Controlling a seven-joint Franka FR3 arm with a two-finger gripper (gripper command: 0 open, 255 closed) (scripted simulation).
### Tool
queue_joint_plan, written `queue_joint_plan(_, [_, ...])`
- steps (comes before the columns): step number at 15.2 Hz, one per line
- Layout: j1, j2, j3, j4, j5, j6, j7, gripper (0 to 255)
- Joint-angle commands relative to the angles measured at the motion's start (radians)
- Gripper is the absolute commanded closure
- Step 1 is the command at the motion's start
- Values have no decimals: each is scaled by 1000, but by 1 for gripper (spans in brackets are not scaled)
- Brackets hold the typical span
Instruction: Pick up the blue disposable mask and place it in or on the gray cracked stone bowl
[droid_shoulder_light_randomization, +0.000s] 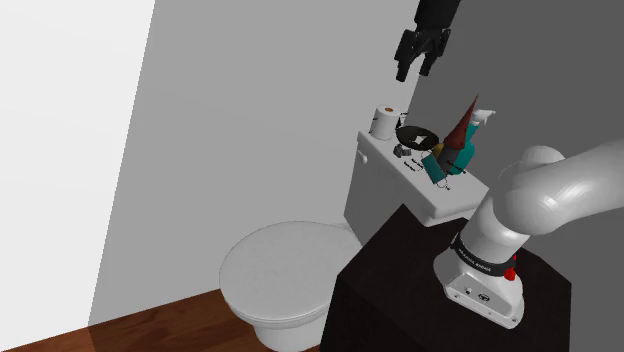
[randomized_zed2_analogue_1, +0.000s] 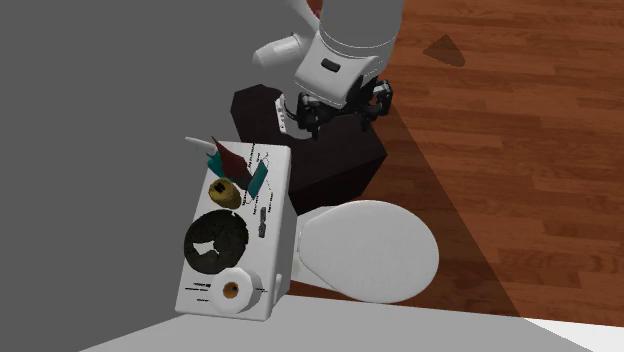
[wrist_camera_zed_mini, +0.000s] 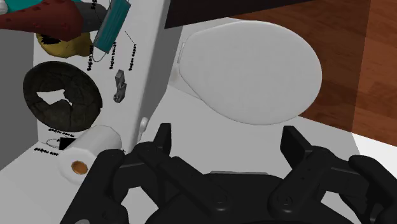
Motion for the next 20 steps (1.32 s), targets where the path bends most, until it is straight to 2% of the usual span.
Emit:
queue_joint_plan(1, [0,0,0,0,0,0,0,0])
queue_joint_plan(11, [-102,136,-150,-109,-82,114,-32,0])
queue_joint_plan(20, [-195,315,-288,-158,-151,229,-62,0])
